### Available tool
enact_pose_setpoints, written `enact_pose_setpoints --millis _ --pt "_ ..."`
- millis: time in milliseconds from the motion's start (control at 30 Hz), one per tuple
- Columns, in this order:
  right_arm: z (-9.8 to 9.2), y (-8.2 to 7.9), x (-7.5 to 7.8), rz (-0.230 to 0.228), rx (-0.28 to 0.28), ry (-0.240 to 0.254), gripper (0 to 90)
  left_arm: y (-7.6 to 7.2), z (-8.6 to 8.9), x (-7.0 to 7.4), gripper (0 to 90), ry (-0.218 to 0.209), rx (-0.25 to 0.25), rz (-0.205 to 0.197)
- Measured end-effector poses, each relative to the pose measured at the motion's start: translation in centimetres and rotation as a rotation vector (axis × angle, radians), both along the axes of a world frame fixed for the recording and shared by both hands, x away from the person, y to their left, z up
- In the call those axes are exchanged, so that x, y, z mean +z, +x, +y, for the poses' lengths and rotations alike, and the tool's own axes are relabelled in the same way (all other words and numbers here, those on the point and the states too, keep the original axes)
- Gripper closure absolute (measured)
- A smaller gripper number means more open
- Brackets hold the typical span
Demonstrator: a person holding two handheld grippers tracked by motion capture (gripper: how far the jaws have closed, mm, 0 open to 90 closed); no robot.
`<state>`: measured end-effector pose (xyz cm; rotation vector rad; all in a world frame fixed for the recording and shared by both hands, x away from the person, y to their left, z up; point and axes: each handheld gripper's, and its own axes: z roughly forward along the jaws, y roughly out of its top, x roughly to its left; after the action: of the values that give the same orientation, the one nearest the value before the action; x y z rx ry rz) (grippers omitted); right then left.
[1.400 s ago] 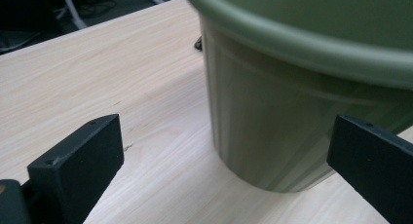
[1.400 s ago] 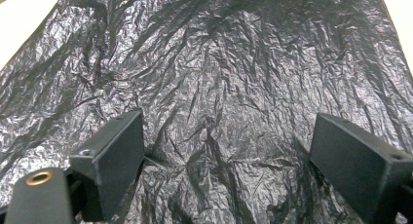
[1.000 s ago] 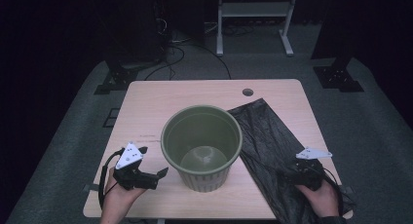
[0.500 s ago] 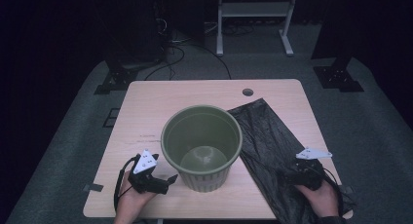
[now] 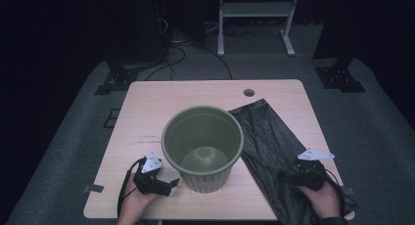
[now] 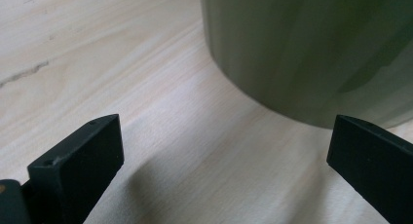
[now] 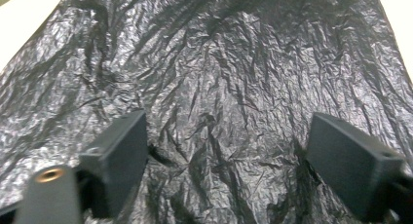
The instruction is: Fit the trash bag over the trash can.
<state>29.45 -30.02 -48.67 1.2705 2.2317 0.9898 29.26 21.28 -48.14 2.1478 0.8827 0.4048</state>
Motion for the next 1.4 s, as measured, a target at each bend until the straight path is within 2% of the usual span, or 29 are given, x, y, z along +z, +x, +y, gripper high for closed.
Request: enact_pose_setpoints --millis 67,133,167,200,233,267,300,367,467,500,700,833,867,1033,1167,1233,1267,1367,1400 --pt "-0.1 -0.4 0.1 -0.026 0.012 0.012 37.6 0.1 0.1 0.0 0.0 -0.003 0.008 -0.004" --pt "-0.1 -0.6 0.1 -0.038 0.029 0.019 52.5 0.3 0.2 0.0 0.0 0.003 0.015 0.012" --pt "-0.1 -0.7 0.2 -0.040 0.034 0.021 65.7 0.4 0.0 -0.1 0.0 0.020 0.016 0.024" --pt "-0.1 -0.7 0.2 -0.040 0.034 0.021 65.7 0.4 0.0 -0.1 0.0 0.020 0.016 0.024" --pt "-0.1 -0.7 0.2 -0.038 0.037 0.017 72.0 0.4 -0.1 -0.2 0.0 0.030 0.015 0.028" --pt "-0.1 -0.7 0.3 -0.034 0.042 0.011 85.9 0.5 -0.3 -0.2 0.0 0.048 0.013 0.034" --pt "-0.1 -0.7 0.3 -0.031 0.046 0.011 89.5 0.5 -0.4 -0.2 0.0 0.052 0.005 0.033" --pt "0.0 -0.7 0.4 -0.031 0.045 0.007 90.0 0.5 -0.4 -0.2 0.0 0.051 0.006 0.034" --pt "0.2 -0.7 0.5 -0.022 0.048 0.003 90.0 0.5 -0.4 -0.2 0.0 0.051 0.006 0.034" --pt "0.3 -0.5 0.4 -0.004 0.059 0.033 90.0 0.5 -0.4 -0.2 0.0 0.051 0.006 0.034" --pt "2.0 -0.2 0.7 0.005 0.111 0.060 90.0 0.5 -0.4 -0.2 0.0 0.051 0.006 0.034" --pt "3.5 0.0 0.9 0.009 0.157 0.064 90.0 0.5 -0.4 -0.2 0.0 0.050 0.006 0.034" --pt "4.2 0.0 0.9 0.022 0.187 0.070 90.0 0.5 -0.4 -0.2 0.0 0.051 0.006 0.034" --pt "5.1 0.0 0.6 0.039 0.215 0.053 89.3 0.5 -0.4 -0.2 0.0 0.051 0.006 0.034" --pt "5.1 0.0 1.0 0.034 0.198 0.063 59.7 0.5 -0.4 -0.2 0.0 0.051 0.006 0.034" --pt "4.9 -0.1 1.5 0.012 0.172 0.055 45.0 0.5 -0.4 -0.2 0.0 0.051 0.006 0.034" --pt "4.9 -0.1 1.5 0.012 0.172 0.055 45.0 0.5 -0.4 -0.2 0.0 0.051 0.006 0.034" --pt "4.6 0.3 2.2 -0.001 0.126 0.066 31.1 0.5 -0.4 -0.2 0.0 0.051 0.006 0.034" --pt "4.5 0.6 2.5 -0.005 0.096 0.078 28.6 0.5 -0.4 -0.2 0.0 0.051 0.006 0.034"
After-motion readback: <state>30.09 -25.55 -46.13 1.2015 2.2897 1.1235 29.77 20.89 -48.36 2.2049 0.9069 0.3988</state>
